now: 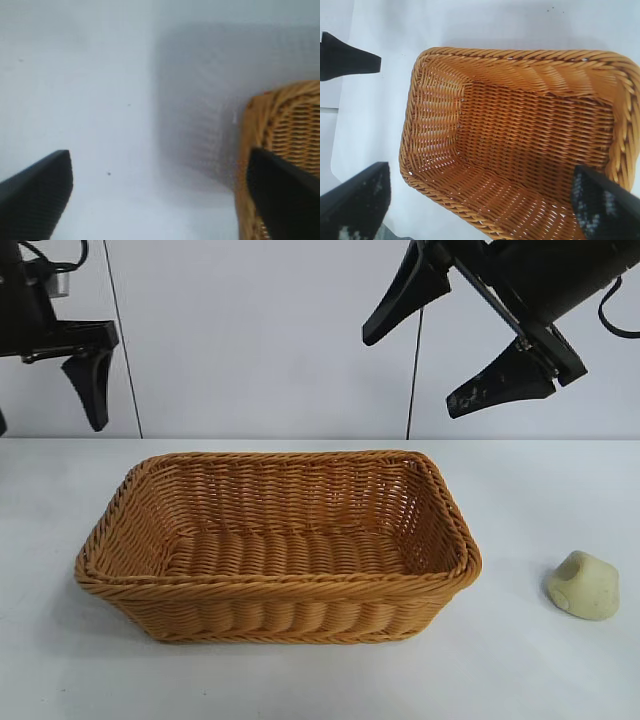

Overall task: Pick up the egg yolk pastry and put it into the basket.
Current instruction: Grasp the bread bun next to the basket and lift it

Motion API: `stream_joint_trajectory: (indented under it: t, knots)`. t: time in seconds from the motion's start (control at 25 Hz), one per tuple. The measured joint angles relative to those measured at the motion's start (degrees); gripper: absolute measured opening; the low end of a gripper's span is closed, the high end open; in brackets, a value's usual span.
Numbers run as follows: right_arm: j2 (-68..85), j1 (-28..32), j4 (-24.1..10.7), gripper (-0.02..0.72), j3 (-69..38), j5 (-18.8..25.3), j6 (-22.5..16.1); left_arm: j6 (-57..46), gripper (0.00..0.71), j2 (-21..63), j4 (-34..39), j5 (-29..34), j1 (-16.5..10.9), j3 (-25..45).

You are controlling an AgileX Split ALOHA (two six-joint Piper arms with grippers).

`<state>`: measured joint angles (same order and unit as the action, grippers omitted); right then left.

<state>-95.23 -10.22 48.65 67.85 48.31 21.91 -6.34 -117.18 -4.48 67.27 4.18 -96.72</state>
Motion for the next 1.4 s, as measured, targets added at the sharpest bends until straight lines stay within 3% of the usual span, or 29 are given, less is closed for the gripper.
stream_joint_trajectory:
  t: [0.2,0.44,0.64,0.92,1.4]
  knots:
    - [0.0,0.0,0.0,0.695,0.0,0.0,0.0,1.2,0.678,0.0,0.7,1.9,-3.9,0.0]
    - [0.0,0.0,0.0,0.695,0.0,0.0,0.0,1.5,0.678,1.5,2.2,2.0,-4.4,0.3]
    - [0.0,0.0,0.0,0.695,0.0,0.0,0.0,1.6,0.678,8.2,2.3,2.0,-4.4,4.2]
    - [0.0,0.0,0.0,0.695,0.0,0.0,0.0,2.5,0.678,24.1,3.4,2.0,-4.4,17.8]
    - [0.0,0.0,0.0,0.695,0.0,0.0,0.0,2.5,0.678,59.0,3.5,1.7,-4.4,48.2]
